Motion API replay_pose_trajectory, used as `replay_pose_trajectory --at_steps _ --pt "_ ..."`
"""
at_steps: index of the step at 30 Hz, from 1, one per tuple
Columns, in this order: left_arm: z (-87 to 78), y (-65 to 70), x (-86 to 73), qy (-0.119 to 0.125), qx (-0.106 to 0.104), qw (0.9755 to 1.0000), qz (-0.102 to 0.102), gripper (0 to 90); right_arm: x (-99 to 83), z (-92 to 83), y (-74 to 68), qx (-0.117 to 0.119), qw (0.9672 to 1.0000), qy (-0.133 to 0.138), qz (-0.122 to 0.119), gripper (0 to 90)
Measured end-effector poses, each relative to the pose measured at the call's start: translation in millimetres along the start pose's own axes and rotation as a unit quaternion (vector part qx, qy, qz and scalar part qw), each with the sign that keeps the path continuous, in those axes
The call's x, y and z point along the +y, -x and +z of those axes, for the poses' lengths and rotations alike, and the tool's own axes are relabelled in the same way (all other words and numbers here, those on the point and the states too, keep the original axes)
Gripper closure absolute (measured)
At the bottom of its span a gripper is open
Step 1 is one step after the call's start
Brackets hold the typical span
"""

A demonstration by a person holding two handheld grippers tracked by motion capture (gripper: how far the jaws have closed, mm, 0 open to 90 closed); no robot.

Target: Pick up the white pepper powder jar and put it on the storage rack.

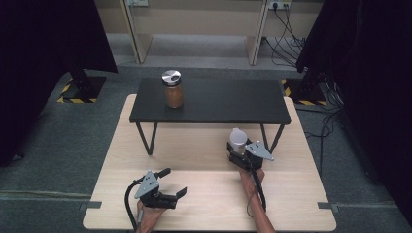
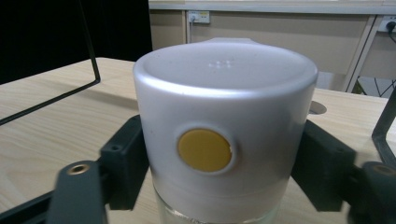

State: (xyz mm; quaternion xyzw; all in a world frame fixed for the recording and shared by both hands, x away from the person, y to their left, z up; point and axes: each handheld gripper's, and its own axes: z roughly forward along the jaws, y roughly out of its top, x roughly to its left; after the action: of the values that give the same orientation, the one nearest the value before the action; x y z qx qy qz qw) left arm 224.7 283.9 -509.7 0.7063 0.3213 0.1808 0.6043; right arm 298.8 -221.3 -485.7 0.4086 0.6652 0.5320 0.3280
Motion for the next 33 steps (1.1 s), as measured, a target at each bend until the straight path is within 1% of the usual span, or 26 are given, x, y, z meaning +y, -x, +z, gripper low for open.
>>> replay_pose_trajectory --at_steps 6,10,13,16,18,23,26,28,31,33 --pt "0.0 0.0 0.1 0.0 0.001 1.0 0.001 3.0 -0.1 -0.3 -5.4 -0.01 0.9999 0.001 0.001 30.4" --pt "0.2 0.0 0.2 -0.001 0.001 1.0 0.002 3.1 2.5 -2.0 -7.9 -0.013 0.9999 -0.004 0.0 30.5" --pt "0.1 0.0 0.3 -0.001 0.002 1.0 0.002 3.1 2.8 -6.1 -7.9 -0.004 1.0 -0.006 -0.003 30.6" --pt "0.2 0.2 0.5 -0.002 0.002 1.0 0.003 3.2 2.6 -12.7 -7.8 0.005 1.0 0.0 -0.006 30.6" --pt "0.2 0.1 0.5 -0.002 0.002 1.0 0.002 3.2 4.9 -18.3 -5.5 0.016 0.9999 0.002 -0.005 30.6" --pt "0.5 0.0 1.0 -0.004 0.001 1.0 0.003 3.4 17.4 -31.6 3.6 0.041 0.9991 -0.003 -0.005 30.7" --pt "0.6 -0.3 1.0 -0.004 0.001 1.0 0.002 3.4 24.7 -39.1 6.8 0.051 0.9987 -0.005 -0.003 30.7" --pt "0.7 -0.2 1.2 -0.005 0.001 1.0 0.002 3.4 29.9 -45.3 9.4 0.06 0.9982 -0.004 -0.006 30.7" --pt "0.7 -0.3 1.2 -0.005 0.001 1.0 0.001 3.4 38.5 -52.8 10.5 0.07 0.9974 -0.006 -0.015 30.7" --pt "0.8 -0.3 1.2 -0.005 0.0 1.0 0.001 3.4 44.7 -58.2 12.1 0.079 0.9968 -0.007 -0.015 30.7"
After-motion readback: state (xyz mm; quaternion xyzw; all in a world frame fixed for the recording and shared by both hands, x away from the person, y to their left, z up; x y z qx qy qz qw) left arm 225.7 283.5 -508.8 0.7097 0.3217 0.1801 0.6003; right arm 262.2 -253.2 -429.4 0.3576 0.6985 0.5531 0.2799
